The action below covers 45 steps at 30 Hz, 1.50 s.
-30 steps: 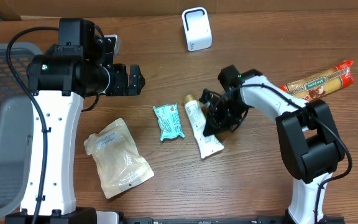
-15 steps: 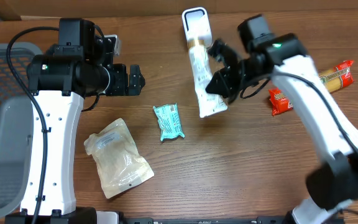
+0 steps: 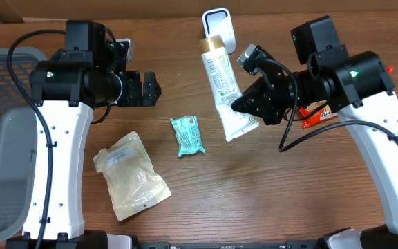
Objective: Scan the item barcode
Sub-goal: 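Carry the Pantene tube to the white scanner and hold it there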
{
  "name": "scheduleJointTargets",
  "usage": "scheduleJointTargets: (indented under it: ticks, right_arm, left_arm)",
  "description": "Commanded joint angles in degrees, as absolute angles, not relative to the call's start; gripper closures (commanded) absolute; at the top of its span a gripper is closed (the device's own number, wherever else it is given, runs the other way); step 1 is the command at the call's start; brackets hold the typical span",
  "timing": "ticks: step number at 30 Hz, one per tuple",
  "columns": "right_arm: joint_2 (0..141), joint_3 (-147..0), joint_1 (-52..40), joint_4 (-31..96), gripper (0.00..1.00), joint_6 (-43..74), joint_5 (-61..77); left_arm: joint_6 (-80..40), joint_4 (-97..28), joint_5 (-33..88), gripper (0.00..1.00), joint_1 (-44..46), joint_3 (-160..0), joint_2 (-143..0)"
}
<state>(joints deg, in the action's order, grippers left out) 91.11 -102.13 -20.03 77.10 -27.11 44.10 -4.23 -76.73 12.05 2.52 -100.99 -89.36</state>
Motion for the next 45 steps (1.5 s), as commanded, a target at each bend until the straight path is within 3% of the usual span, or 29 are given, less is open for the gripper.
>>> scheduleJointTargets:
  ticks: [1, 6, 15, 18, 29, 36, 45]
  right_arm:
    - [88.7, -103.9, -20.1, 76.8, 0.96, -30.3, 48.4]
    - [88.8, -103.9, -20.2, 74.8, 0.96, -24.8, 44.7]
    - [94.3, -102.6, -23.2, 66.2, 0.96, -7.7, 8.4]
    - [98.1, -102.6, -24.1, 61.6, 0.96, -8.0, -2.8]
    - [110.2, -102.7, -24.5, 34.9, 0.96, -26.4, -28.3]
    - [116.7, -102.7, -24.5, 20.6, 0.96, -38.7, -30.2]
    - [127.2, -102.7, -24.5, 4.9, 0.96, -45.7, -36.8]
  left_arm:
    - [-3.2, -76.7, 12.9, 0.01, 2.4, -102.5, -88.0]
    - [-3.2, -76.7, 13.0, 0.0, 2.4, -102.5, -88.0]
    - [-3.2, -76.7, 12.9, 0.0, 2.4, -102.5, -88.0]
    - [-3.2, -76.7, 12.9, 0.0, 2.4, -102.5, -88.0]
    - [-3.2, -76.7, 13.0, 0.0, 2.4, -102.5, -88.0]
    - [-3.2, -76.7, 13.0, 0.0, 2.4, -102.5, -88.0]
    - [-3.2, -76.7, 13.0, 0.0, 2.4, -102.5, -88.0]
